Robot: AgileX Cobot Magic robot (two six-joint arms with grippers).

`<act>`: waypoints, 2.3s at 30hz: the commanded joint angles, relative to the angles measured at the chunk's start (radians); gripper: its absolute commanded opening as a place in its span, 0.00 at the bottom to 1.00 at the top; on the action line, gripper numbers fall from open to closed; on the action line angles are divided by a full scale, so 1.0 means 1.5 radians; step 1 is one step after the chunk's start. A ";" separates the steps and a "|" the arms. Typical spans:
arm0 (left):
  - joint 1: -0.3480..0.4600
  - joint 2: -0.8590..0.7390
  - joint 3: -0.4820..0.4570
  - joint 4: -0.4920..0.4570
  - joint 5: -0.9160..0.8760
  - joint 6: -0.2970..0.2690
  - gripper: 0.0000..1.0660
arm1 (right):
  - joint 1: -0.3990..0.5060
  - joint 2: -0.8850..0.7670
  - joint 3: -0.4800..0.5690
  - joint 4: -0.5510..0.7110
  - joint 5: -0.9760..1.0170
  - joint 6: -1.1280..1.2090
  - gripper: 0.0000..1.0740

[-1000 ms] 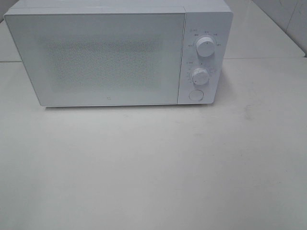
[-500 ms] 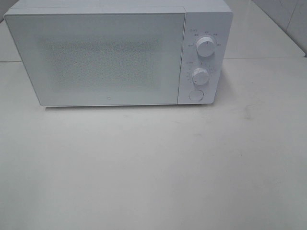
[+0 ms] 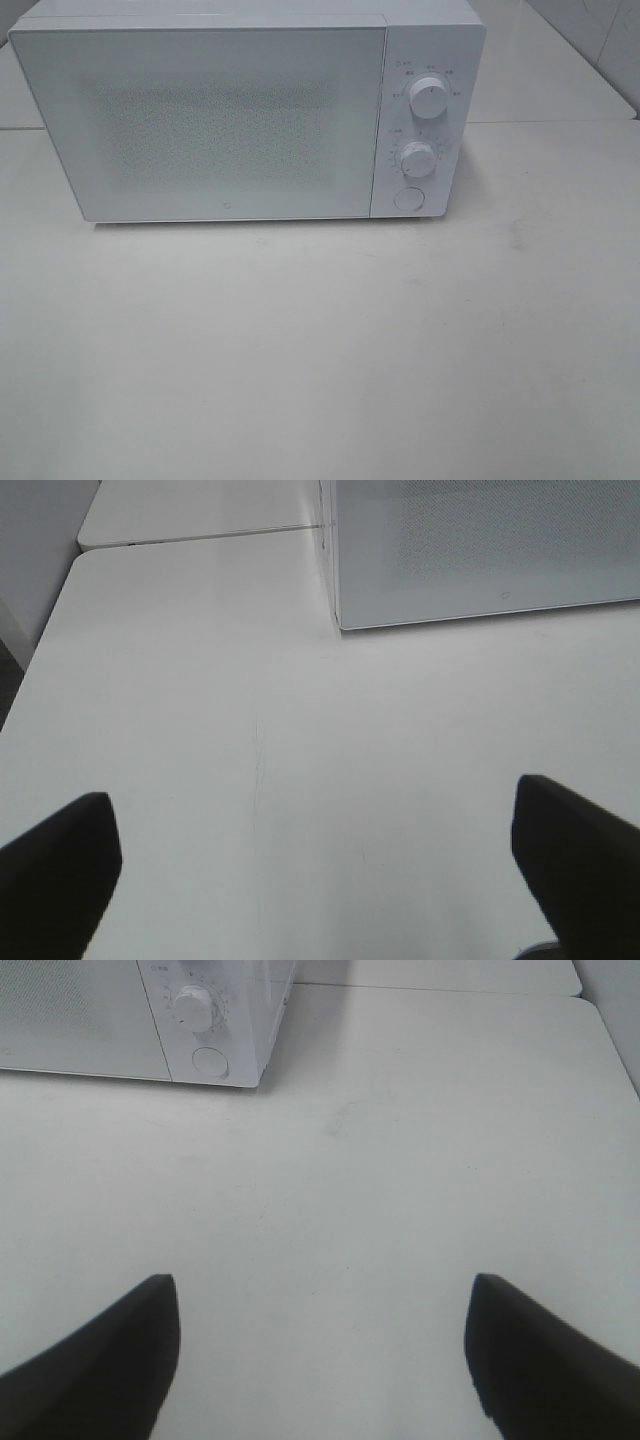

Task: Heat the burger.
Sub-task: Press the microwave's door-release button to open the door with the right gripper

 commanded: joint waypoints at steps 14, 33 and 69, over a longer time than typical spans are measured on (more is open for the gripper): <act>0.003 -0.012 0.002 0.001 -0.002 -0.001 0.95 | -0.004 0.135 -0.041 -0.007 -0.117 0.007 0.71; 0.003 -0.012 0.002 0.001 -0.002 -0.001 0.95 | -0.004 0.421 -0.041 -0.007 -0.403 0.007 0.71; 0.003 -0.012 0.002 0.001 -0.002 -0.001 0.95 | -0.002 0.873 0.153 0.059 -1.290 -0.063 0.71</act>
